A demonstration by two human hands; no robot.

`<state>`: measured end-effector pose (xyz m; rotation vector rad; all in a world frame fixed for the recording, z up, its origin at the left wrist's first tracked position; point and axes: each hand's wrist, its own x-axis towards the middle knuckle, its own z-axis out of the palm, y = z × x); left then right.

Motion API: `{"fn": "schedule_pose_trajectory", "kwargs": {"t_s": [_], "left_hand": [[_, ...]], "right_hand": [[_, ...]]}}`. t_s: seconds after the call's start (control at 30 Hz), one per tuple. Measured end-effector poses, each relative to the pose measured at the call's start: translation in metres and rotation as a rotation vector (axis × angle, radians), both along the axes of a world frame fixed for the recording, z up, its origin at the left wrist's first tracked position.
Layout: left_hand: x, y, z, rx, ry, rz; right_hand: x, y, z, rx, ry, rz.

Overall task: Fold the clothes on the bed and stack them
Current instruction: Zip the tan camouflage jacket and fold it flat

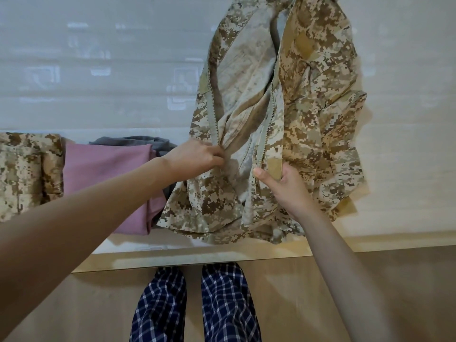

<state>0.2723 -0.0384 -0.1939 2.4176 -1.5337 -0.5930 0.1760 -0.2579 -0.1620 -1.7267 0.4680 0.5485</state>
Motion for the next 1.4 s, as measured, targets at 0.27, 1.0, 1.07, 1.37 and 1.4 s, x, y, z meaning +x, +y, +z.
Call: {"fn": "schedule_pose_trajectory", "kwargs": {"t_s": [0.27, 1.0, 1.07, 1.37, 1.4], "left_hand": [[-0.004, -0.015, -0.006, 0.259, -0.050, 0.027], [0.022, -0.034, 0.074, -0.199, 0.965, 0.437], [0.024, -0.040, 0.076, -0.146, 0.935, 0.384], [0.027, -0.047, 0.074, -0.036, 0.832, 0.330], [0.027, -0.047, 0.074, -0.035, 0.830, 0.329]], "right_hand": [[-0.001, -0.001, -0.004, -0.031, 0.002, -0.011], [0.017, -0.022, 0.018, 0.231, -0.048, -0.041], [0.019, -0.022, 0.018, 0.253, -0.062, -0.041], [0.020, -0.022, 0.017, 0.295, -0.093, -0.013], [0.021, -0.022, 0.018, 0.282, -0.094, -0.001]]}}
